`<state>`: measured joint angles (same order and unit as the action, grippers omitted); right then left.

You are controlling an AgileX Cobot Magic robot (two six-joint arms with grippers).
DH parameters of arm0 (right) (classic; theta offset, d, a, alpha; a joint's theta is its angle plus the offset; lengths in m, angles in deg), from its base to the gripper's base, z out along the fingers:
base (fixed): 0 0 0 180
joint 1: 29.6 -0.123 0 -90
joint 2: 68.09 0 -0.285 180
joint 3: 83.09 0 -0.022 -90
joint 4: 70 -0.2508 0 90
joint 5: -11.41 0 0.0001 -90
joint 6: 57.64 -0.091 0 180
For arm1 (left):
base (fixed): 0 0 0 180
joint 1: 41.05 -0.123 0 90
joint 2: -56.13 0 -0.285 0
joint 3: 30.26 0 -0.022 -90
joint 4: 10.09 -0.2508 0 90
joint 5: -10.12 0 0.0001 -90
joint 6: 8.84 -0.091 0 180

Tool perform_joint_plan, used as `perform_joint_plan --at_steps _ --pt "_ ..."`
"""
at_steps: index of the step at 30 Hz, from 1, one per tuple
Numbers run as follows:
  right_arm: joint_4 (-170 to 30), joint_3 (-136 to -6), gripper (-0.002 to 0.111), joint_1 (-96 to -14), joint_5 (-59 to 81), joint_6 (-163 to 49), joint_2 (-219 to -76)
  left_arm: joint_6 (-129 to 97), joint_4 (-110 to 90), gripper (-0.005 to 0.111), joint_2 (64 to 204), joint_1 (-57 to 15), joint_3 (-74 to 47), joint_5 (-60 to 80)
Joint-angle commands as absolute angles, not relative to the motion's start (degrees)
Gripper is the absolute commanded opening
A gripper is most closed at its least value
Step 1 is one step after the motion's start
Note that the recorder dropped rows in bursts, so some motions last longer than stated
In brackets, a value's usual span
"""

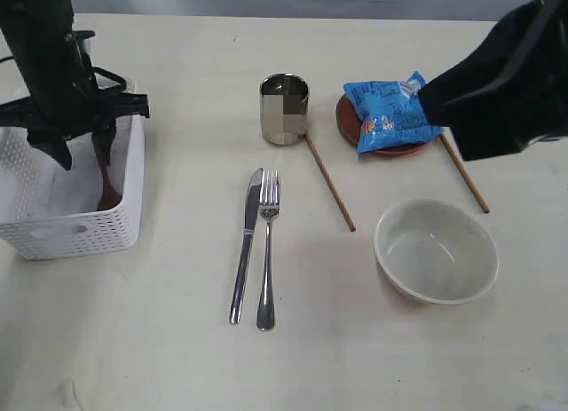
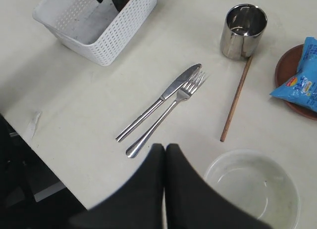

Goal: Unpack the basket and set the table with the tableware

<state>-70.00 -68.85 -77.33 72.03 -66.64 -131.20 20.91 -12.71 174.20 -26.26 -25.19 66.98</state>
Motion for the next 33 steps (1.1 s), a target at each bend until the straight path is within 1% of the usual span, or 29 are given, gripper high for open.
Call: perform_joint_plan --at_steps 1,5,7,8,9,10,11,12,19,33 --pt "-70.00 -68.71 -0.001 -77.20 72.74 -66.67 -130.83 28.65 -10.09 0.045 173.59 -26.05 -20.01 60.20" --pt "-70.00 -68.71 -0.001 -77.20 72.50 -66.46 -130.83 28.52 -5.34 0.045 173.59 -26.05 -15.65 49.35" --pt "-70.00 -68.71 -0.001 -77.20 72.85 -66.36 -130.83 28.52 -6.27 0.044 174.47 -26.05 -14.80 47.89" --pt "-70.00 -68.71 -0.001 -77.20 72.96 -66.16 -130.83 28.52 -8.13 0.040 175.15 -26.05 -14.80 49.25" --pt "-70.00 -68.71 -0.001 -77.20 72.96 -66.16 -130.83 28.52 -10.09 0.033 175.72 -26.05 -14.80 50.25" --pt "-70.00 -68.71 -0.001 -77.20 72.77 -66.16 -130.83 28.42 -11.39 0.023 175.97 -26.05 -14.80 51.13" --pt "-70.00 -68.71 -0.001 -77.20 72.77 -66.16 -130.83 26.90 -12.25 0.009 175.97 -26.05 -14.80 52.03" --pt "-70.00 -68.71 -0.001 -77.20 72.77 -66.16 -130.83 24.89 -12.44 0.000 175.97 -26.05 -14.80 52.32" --pt "-70.00 -68.71 -0.001 -77.20 72.77 -66.16 -130.83 20.30 -12.44 0.000 174.65 -26.05 -14.80 53.80" --pt "-70.00 -68.71 -0.001 -77.20 74.17 -66.65 -130.83 19.86 -14.40 0.000 161.52 -26.05 -14.80 52.64"
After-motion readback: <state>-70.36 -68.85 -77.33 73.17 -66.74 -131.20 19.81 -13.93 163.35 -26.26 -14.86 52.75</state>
